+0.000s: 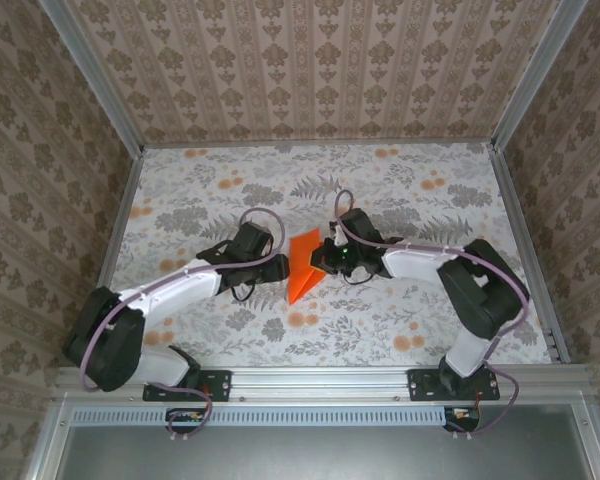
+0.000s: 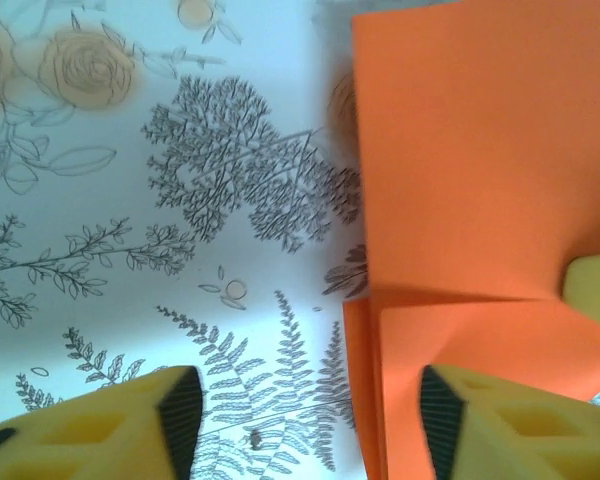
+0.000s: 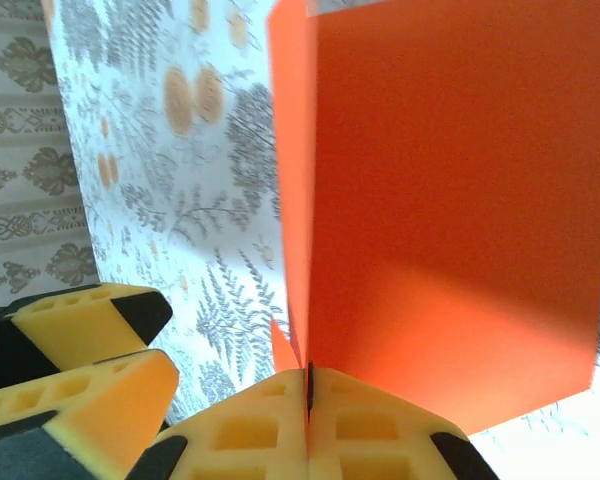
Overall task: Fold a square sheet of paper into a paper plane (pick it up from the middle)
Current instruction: Fourth fold the wing at the center of the table.
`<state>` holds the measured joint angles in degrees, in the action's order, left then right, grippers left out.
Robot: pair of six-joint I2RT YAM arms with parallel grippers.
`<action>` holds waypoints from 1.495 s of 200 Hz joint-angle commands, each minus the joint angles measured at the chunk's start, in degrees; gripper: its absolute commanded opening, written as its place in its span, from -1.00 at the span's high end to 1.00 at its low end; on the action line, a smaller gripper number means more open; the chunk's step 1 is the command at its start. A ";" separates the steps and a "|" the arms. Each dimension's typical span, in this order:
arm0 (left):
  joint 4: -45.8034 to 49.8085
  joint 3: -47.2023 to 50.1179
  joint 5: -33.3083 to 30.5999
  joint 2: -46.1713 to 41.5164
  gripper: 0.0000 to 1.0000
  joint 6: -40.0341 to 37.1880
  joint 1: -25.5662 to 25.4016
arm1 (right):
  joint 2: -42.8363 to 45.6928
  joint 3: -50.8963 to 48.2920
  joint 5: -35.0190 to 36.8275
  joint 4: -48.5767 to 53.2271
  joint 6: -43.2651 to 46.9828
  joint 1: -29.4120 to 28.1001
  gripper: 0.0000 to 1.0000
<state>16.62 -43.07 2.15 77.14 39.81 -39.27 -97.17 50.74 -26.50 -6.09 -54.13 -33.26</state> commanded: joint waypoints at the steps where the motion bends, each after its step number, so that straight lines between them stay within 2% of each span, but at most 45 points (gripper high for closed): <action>1: -0.92 -0.88 -0.25 -3.21 -0.38 -3.92 0.34 | 4.76 1.32 10.31 11.26 2.18 0.30 1.00; 30: -7.24 0.34 2.47 -4.81 -0.60 -8.09 -0.02 | 8.57 -0.82 17.81 14.17 -5.22 0.45 1.00; 69: -14.95 1.34 4.53 -2.85 -0.99 -14.50 -1.90 | 7.24 0.14 18.23 16.00 -13.50 0.55 1.00; 107: -20.99 2.23 5.12 1.64 -1.00 -20.39 -5.16 | 4.07 1.84 16.83 17.86 -18.94 0.63 1.00; 147: -27.26 3.76 4.16 6.09 -0.82 -25.64 -7.72 | 1.81 2.81 14.80 18.58 -22.72 1.58 1.00; 212: -37.71 8.45 1.06 9.66 -0.67 -32.66 -12.70 | 0.67 4.59 11.69 19.66 -24.29 3.28 1.00; 246: -38.39 6.49 0.33 13.90 -0.41 -35.59 -13.27 | -0.18 4.74 10.24 20.10 -24.27 3.46 1.00; 299: -42.94 6.99 -0.52 16.71 -0.25 -37.20 -13.24 | -0.04 4.71 9.46 20.40 -24.57 3.55 1.00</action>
<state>-22.48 -35.64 2.31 93.01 5.26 -52.10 -96.62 54.28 -15.51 10.81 -75.70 -30.13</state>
